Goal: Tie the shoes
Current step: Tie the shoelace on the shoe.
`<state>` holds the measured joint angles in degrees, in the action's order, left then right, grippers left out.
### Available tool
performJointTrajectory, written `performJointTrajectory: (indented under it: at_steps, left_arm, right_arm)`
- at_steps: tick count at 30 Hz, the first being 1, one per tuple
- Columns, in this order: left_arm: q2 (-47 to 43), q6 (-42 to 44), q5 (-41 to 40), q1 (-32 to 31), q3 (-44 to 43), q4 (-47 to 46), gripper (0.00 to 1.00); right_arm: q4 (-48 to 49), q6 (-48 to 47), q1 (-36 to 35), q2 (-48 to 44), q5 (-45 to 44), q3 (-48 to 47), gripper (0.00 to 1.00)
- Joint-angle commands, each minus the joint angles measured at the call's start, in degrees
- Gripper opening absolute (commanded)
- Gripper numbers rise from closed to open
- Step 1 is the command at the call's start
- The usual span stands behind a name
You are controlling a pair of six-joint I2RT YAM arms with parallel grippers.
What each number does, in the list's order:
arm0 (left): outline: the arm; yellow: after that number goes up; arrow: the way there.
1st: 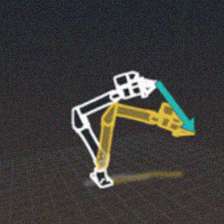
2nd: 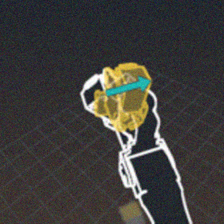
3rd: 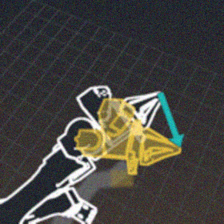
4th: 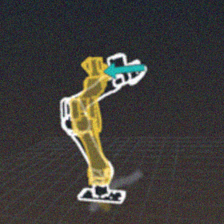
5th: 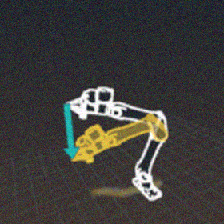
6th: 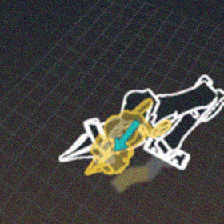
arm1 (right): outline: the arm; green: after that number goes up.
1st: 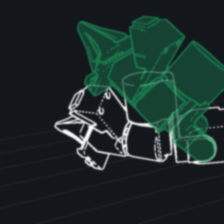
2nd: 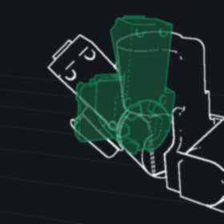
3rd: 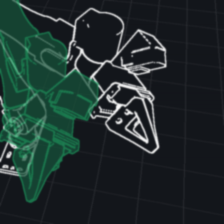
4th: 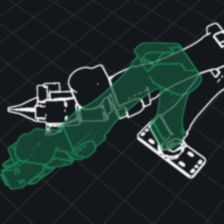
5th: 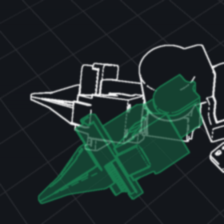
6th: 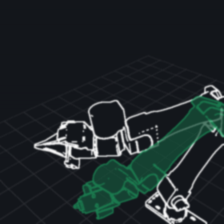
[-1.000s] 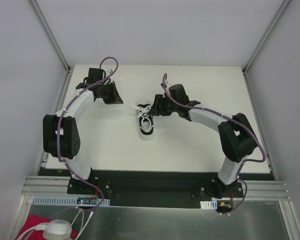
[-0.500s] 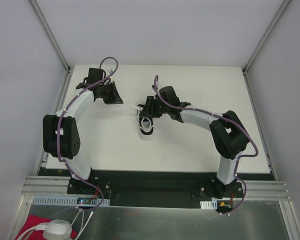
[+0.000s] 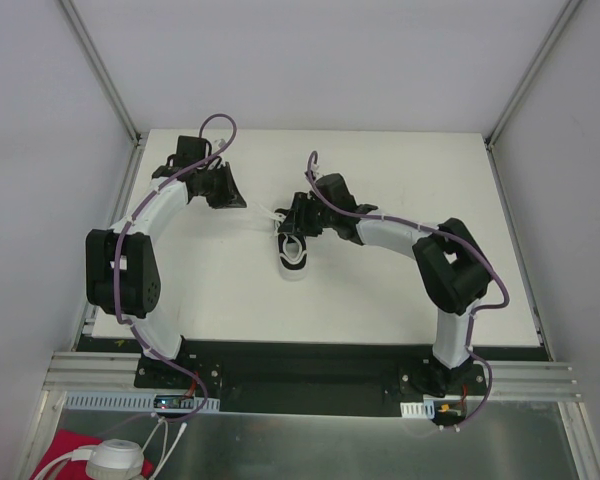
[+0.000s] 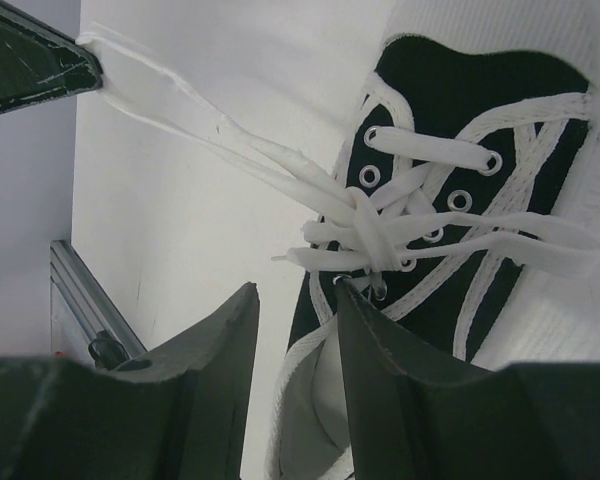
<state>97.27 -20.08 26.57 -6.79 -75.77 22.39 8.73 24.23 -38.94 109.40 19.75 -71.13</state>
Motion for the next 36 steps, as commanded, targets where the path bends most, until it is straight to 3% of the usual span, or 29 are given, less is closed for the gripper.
performJointTrajectory:
  at_steps: [1, 8, 17, 36]
  left_arm:
    - [-0.5, 0.7, 0.8, -0.1, -0.5, 0.0, 0.00]
    - [-0.7, 0.7, 0.9, -0.2, -0.4, -0.2, 0.00]
    - [-0.4, 0.6, 0.9, -0.2, -0.5, -0.3, 0.00]
    - [-0.6, 0.4, 1.2, -0.2, 0.1, -0.8, 0.00]
  right_arm:
    - [0.6, 1.7, -0.2, 0.5, -4.1, -2.6, 0.39]
    - [1.2, 1.9, -0.2, -0.9, -5.9, -1.2, 0.35]
    - [0.9, -0.9, -0.5, -6.3, -9.1, 1.4, 0.36]
    - [1.2, 2.4, -1.7, -2.0, -8.8, -1.2, 0.39]
